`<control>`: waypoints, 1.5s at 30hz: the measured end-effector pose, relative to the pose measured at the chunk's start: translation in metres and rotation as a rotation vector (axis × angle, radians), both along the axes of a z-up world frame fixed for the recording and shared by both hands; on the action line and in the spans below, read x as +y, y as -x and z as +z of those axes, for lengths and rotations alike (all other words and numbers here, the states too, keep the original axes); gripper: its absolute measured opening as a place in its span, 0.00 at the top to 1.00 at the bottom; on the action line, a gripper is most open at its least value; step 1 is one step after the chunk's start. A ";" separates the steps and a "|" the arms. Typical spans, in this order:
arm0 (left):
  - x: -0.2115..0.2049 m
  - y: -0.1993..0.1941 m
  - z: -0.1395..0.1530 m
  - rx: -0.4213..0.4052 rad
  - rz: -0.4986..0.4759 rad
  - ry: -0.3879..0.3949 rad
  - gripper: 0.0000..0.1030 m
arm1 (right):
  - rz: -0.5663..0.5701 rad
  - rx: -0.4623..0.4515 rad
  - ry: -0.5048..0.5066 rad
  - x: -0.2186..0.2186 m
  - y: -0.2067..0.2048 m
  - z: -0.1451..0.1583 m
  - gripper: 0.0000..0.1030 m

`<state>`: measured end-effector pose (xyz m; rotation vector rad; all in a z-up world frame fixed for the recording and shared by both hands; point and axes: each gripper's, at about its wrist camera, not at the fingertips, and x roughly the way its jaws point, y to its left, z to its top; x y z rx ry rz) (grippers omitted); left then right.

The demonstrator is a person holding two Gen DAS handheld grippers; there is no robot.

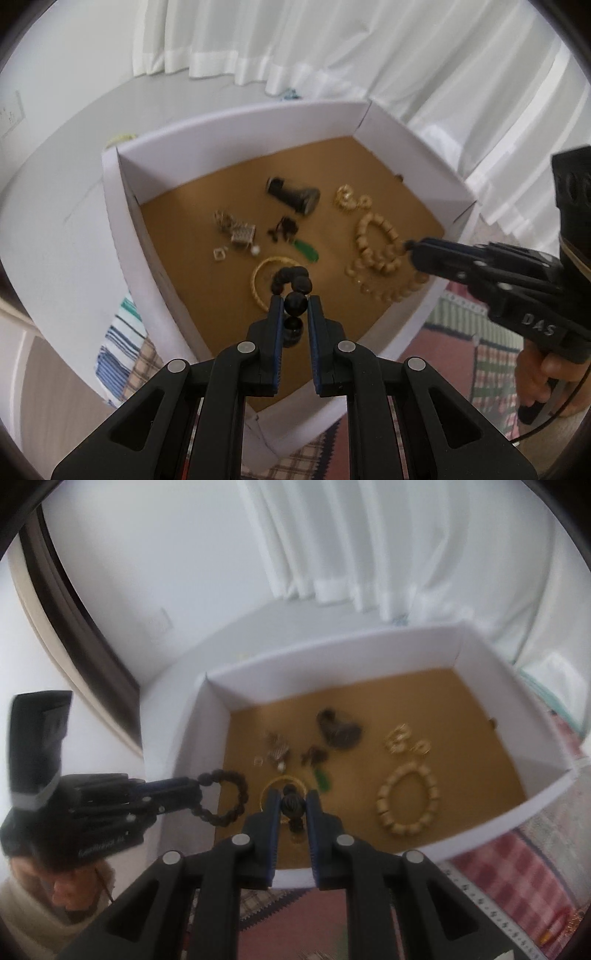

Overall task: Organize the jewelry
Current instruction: 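Carry black bracelet and amber strand into the white box and open both tools, then withdraw both tools from the box toward the red bracelet and gold necklace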

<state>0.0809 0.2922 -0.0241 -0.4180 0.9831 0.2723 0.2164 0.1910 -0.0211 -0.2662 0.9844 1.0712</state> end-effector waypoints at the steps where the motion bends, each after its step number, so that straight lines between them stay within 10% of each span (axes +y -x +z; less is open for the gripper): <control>1: -0.001 -0.001 -0.006 0.014 0.000 -0.004 0.89 | 0.003 0.016 0.012 0.003 -0.001 -0.007 0.85; 3: -0.002 -0.003 -0.011 0.037 0.002 -0.028 0.86 | -0.001 0.028 0.032 0.006 -0.003 -0.017 0.80; 7: -0.005 0.002 -0.001 0.012 0.045 -0.111 0.34 | -0.054 -0.011 -0.008 -0.008 -0.005 -0.007 0.61; 13: -0.026 0.012 0.028 -0.092 0.040 -0.143 0.17 | -0.155 -0.178 -0.027 -0.056 0.017 0.031 0.43; 35: -0.289 -0.010 -0.044 0.070 -0.492 -0.130 0.13 | -0.719 -0.110 0.128 -0.358 0.098 -0.065 0.39; 45: -0.338 -0.019 -0.052 0.093 -0.587 -0.167 0.13 | -0.831 -0.070 0.093 -0.404 0.104 -0.071 0.39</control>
